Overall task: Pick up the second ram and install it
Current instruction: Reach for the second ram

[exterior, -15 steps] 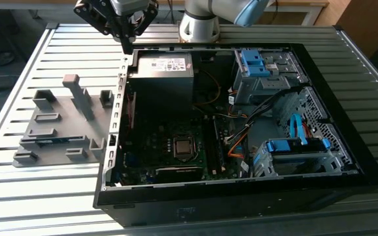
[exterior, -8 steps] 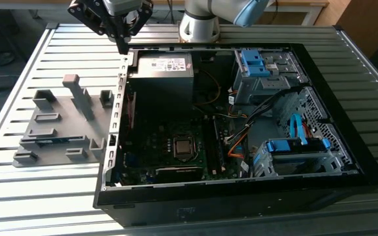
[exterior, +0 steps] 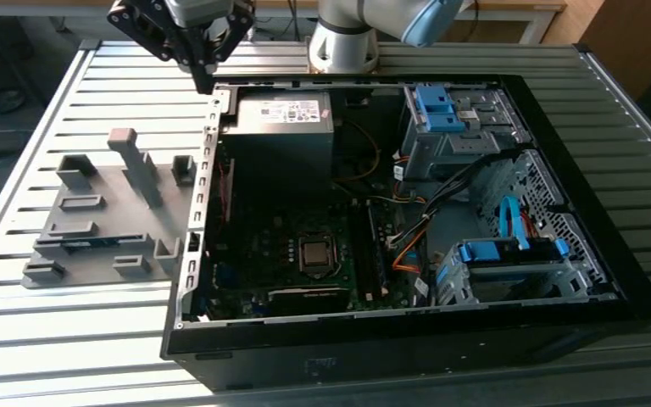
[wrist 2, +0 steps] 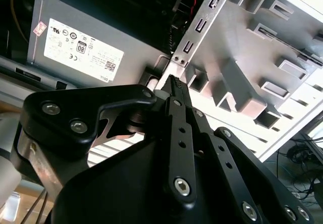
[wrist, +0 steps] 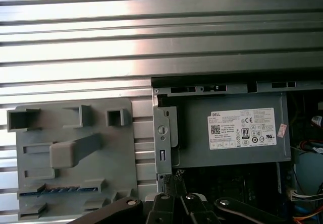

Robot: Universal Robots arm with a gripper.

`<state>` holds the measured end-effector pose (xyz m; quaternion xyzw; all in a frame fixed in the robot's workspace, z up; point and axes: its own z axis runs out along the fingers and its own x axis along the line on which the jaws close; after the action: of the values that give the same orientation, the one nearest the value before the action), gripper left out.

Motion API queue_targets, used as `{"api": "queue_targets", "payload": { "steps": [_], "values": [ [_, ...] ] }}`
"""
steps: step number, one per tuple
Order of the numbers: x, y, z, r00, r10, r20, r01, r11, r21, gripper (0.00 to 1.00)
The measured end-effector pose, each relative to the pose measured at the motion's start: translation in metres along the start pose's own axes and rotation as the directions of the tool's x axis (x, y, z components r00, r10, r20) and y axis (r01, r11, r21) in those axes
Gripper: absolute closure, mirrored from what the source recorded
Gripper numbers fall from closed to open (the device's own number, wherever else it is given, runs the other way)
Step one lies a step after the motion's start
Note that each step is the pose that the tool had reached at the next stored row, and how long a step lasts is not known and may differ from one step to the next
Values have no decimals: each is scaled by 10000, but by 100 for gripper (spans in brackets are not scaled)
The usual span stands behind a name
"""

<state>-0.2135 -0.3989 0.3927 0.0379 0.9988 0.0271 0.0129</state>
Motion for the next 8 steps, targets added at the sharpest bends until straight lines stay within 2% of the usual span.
{"api": "queue_targets", "payload": {
  "steps": [8],
  "values": [
    [81,-6,-1,10000,0,0,0,10000,0,89]
  ]
}}
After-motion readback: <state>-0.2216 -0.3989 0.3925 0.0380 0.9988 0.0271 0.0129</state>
